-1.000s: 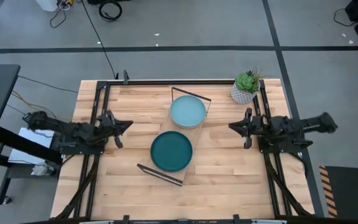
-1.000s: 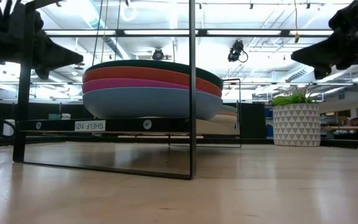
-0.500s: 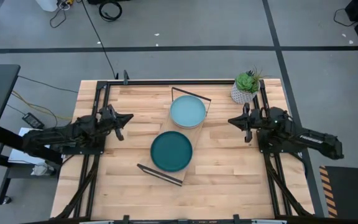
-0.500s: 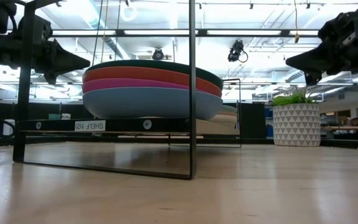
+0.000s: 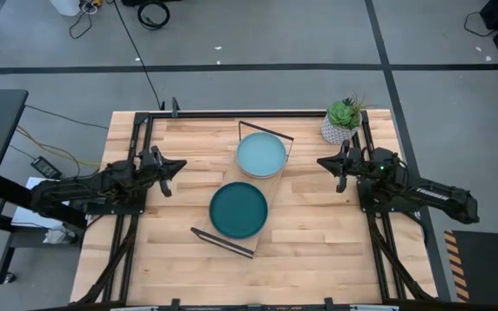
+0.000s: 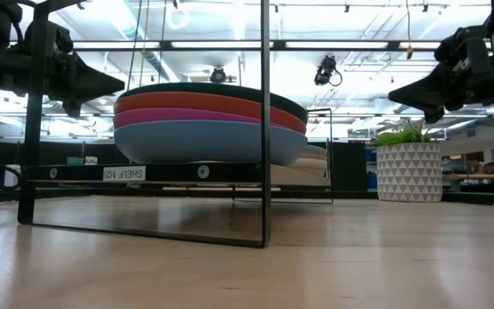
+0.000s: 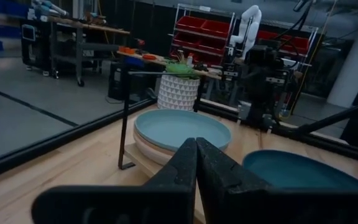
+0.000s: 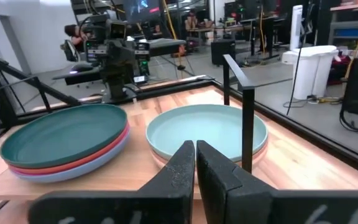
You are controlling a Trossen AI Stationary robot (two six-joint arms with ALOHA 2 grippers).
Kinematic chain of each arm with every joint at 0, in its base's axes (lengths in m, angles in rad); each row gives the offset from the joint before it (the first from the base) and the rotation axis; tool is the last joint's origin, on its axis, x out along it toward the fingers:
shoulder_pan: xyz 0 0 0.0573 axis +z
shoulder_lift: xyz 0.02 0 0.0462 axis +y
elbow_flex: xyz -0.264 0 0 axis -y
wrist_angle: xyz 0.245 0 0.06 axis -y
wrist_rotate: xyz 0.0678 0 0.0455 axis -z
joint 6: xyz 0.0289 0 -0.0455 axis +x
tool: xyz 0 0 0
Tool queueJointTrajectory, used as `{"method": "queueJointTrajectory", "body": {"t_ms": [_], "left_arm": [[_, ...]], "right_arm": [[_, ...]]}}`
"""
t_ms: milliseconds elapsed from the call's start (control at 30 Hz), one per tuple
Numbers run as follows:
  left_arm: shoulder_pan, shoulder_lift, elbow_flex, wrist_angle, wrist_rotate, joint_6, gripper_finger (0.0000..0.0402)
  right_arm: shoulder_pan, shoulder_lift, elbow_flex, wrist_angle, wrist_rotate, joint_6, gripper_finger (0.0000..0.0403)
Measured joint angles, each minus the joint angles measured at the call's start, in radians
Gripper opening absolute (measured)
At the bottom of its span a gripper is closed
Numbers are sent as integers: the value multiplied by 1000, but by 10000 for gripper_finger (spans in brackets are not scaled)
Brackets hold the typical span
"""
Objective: Place and stack plates onto a shelf
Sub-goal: Return to Home Position
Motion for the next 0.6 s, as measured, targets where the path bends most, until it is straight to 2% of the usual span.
{"method": "queueJointTrajectory", "body": {"t_ms": [600], "left_arm": [[0, 0, -2, 34, -3, 0, 18]], "right_arm": [[0, 0, 0, 1, -1, 0, 22]]}}
